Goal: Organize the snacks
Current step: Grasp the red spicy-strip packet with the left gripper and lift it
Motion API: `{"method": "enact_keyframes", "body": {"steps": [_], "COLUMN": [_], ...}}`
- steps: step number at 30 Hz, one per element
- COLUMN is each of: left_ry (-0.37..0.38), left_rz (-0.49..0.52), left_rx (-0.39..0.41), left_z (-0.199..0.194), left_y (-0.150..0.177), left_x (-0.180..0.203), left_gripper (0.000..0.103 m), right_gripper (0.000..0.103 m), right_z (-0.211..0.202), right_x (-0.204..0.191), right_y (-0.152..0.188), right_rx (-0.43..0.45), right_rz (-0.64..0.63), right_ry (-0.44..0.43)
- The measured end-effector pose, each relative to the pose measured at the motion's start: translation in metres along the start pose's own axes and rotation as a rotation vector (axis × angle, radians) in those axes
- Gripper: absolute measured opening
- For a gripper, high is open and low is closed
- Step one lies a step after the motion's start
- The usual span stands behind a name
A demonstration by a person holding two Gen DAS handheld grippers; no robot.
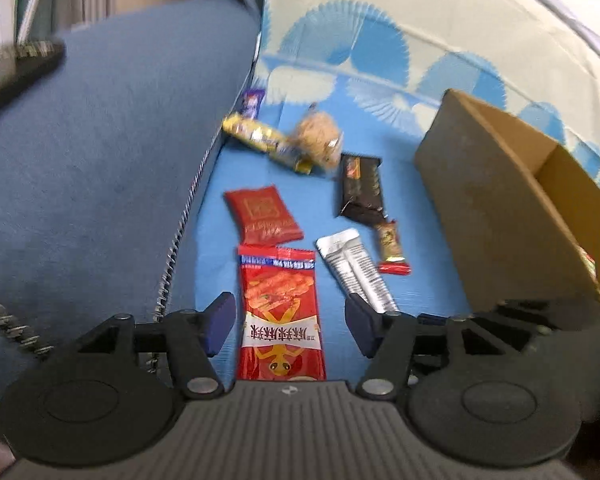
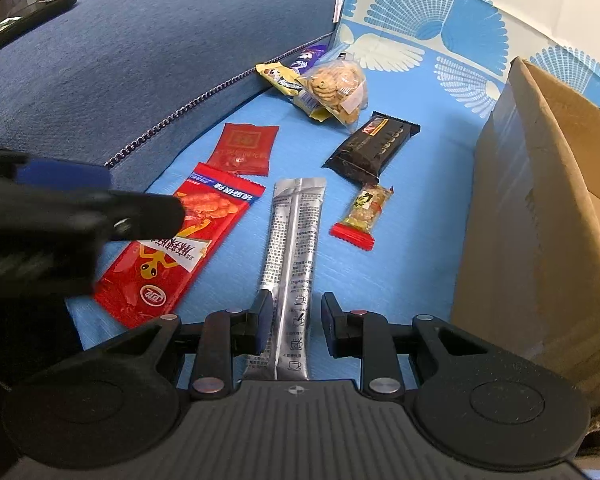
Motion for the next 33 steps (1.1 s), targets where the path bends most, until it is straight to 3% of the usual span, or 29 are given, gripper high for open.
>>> {"method": "enact_keyframes", "body": {"steps": [5,14,17,22,25,28,33], "left_ry": [-0.034,-0.046,-0.053,-0.046,-0.047,-0.054,-0.063], "left_rz": [0.007,0.009,0.017,0.019,0.025,0.031,0.02], "left_rx": [-0.09,-0.119,-0.13,-0.13,-0.139,-0.127,-0.109], "left_z": [0.025,0.033,0.035,0.037,0.038,0.036,0.034], "left_y": [0.004,0.008,0.009,0.009,0.01,0.01,0.008], "left_x": [0.001,-0.004,-0.002,-0.001,-0.001,0.0,-0.002], "left_gripper": [0.073,0.073,0.073,0.073,0.067,0.053,0.051], "right_gripper": [0.028,0.027,0.019,0.017,0.017,0.017,0.017], "right_z": [0.002,0.005,0.005,0.0,-0.002,0.001,0.003], "right_x": [0.0,-0.003,-0.004,0.002,0.005,0.005,0.006], "right_y": [-0.001,-0.002,-0.003,-0.005,-0.005,-0.003,-0.001], "right_rx": [0.007,0.014,0.018,0.044,0.05,0.04,0.023], "right_rz": [0.0,-0.024,-0.037,-0.031,-0.017,-0.017,0.002], "right_ry": [0.002,0.017,0.019,0.068,0.07,0.071,0.068]}}
Point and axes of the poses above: each gripper's, at about its wrist camera, not at the fingertips, and z roughly the way its jaws point, x to its right, y to its underside, the point moved 7 cm from there along z, roughly the way its jaws point, and after that the axes turned 11 degrees about -y, right-handed, at the moved point
